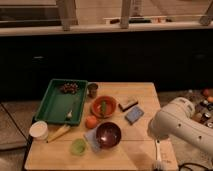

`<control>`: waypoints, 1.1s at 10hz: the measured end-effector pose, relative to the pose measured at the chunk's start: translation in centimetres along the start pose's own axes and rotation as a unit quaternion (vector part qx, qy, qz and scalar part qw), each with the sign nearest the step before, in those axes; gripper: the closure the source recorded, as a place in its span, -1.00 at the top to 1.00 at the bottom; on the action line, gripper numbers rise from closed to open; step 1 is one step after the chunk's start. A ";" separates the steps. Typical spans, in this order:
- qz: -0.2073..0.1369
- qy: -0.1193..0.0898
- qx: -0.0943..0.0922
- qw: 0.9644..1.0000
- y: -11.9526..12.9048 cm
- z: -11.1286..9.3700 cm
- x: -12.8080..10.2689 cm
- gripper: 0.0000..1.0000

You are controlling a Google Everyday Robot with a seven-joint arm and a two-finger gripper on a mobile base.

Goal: Place brush in metal cup

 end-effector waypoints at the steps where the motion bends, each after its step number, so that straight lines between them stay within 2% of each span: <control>1: 0.000 -0.001 0.001 1.000 0.0 -0.1 -0.1 -0.80; 2: 0.007 -0.006 0.004 1.000 0.3 0.3 0.1 -0.56; 4: 0.020 -0.019 0.008 1.000 1.0 1.1 0.5 -0.22; 6: 0.033 -0.038 0.011 0.999 1.7 2.3 0.7 0.25; 8: 0.039 -0.048 0.009 0.998 2.4 3.2 0.8 0.57; 11: 0.039 -0.052 0.010 0.998 2.6 4.6 1.2 0.60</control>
